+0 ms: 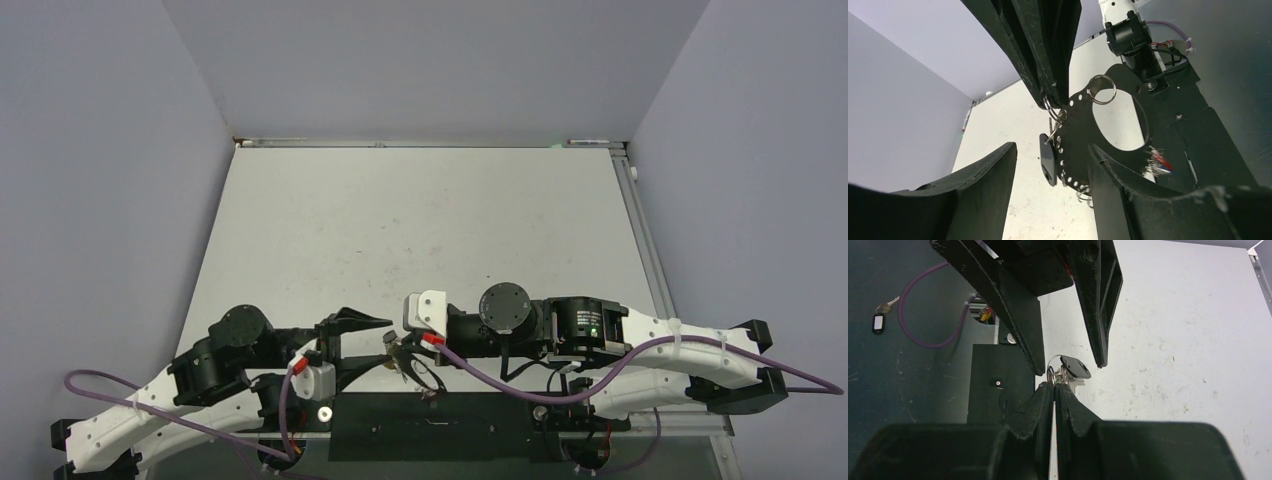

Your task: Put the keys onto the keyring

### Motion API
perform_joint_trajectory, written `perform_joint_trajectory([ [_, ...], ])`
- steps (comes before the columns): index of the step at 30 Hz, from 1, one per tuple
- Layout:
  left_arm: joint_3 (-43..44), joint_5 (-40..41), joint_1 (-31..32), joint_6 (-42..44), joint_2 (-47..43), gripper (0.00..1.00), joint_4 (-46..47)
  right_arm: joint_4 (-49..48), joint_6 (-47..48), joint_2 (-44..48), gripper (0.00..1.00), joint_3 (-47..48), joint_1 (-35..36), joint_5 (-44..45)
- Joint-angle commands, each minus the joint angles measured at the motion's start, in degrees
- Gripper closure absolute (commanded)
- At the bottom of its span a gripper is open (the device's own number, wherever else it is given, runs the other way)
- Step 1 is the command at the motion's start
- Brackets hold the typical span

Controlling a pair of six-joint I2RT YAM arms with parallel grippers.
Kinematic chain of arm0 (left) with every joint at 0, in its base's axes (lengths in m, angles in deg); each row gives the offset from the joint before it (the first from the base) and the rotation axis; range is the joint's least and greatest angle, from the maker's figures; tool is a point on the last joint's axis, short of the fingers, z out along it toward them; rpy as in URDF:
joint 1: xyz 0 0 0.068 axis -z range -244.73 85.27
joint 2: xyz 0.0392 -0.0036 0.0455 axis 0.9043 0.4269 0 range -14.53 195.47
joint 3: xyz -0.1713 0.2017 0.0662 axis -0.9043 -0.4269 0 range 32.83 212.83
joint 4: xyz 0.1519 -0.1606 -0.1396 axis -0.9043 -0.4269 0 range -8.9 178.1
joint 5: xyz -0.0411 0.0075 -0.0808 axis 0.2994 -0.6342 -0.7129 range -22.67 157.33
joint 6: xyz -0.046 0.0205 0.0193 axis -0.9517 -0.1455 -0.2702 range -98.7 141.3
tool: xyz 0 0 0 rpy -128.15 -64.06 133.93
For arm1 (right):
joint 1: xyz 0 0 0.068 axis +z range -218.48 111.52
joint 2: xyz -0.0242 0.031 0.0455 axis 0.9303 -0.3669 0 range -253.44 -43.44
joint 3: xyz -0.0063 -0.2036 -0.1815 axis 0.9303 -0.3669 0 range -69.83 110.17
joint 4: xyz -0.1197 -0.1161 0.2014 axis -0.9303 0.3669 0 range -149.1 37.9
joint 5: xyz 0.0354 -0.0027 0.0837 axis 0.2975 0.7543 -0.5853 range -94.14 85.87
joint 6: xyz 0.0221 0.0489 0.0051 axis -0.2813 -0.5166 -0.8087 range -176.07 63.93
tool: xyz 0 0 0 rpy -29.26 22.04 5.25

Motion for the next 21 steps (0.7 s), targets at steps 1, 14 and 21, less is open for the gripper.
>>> perform_joint_trajectory([
  [1,1.05,-0.51,0.11,3.12,0.56,0.49,4.77,-5.06,-1.05,0.89,0.95,0.13,0.44,-0.02],
  [14,2.60,2.05,1.24,7.06,2.42,1.00,1.41,-7.80,-4.17,0.89,0.95,-1.42,0.37,6.53],
  [21,2.50,14.56,1.47,6.41,3.32,1.00,2.61,-13.49,-11.19,2.19,0.95,-4.84,0.33,17.38],
])
